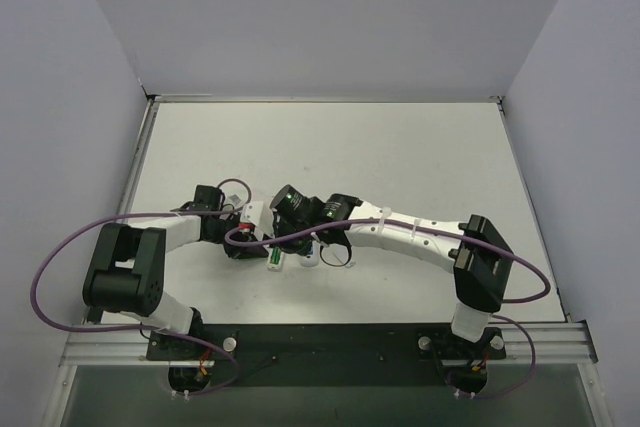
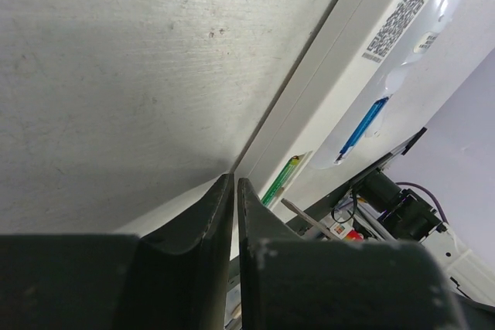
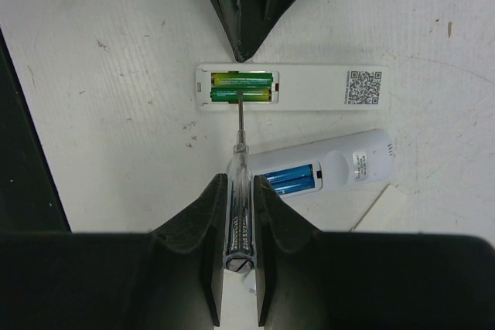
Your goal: Unload the batteries from the remote control
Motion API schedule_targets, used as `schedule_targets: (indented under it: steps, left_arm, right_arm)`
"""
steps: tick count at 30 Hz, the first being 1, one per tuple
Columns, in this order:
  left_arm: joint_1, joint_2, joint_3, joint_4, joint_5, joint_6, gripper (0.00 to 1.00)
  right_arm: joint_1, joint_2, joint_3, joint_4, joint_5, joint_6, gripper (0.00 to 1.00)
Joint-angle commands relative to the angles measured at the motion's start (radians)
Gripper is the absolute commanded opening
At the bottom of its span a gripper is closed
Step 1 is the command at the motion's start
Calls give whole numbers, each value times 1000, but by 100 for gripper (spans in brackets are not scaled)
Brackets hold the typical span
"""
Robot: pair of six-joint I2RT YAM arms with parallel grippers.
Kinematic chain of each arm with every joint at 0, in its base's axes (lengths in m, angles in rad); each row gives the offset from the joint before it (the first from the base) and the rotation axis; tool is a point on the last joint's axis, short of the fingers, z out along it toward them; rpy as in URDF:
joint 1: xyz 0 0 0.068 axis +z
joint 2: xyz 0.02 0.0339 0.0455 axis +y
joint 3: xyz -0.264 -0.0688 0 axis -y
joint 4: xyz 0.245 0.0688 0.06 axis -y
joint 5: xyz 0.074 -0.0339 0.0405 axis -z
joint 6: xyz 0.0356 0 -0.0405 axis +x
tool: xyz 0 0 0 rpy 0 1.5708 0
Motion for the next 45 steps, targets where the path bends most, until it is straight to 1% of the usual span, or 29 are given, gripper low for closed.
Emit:
schedule_targets:
  steps: [1,11,14,17,18,19,24,37,45]
  left_arm:
    - [-13,-7,-22,63,33,-16,17]
    - [-25,1,-30,83,37,-27,17]
    - [-24,2,-22,79,40,-30,18]
    - [-19,-16,-16,79,31,-36,22]
    - [-19,-25,-13,79,25,-39,25]
    - [-19,-27,-8,73,22,-39,27]
    - [-19,-28,-11,95,17,-50,30]
    - [-16,-30,-5,110,-9,-71,31]
    - [-15,-13,-5,124,-7,-77,31]
  right_arm:
    - [8,16,56,-33,26,17,0]
    - [13,39,77,-76,55,6,0]
    - [11,37,88,-89,62,-7,0]
    - [15,45,103,-104,69,-20,0]
    - [16,48,108,-110,69,-20,0]
    - [16,53,111,-112,70,-20,0]
    - [25,65,120,-110,82,-10,0]
    - [54,100,154,-159,133,-40,0]
    - [62,90,157,-178,173,-53,0]
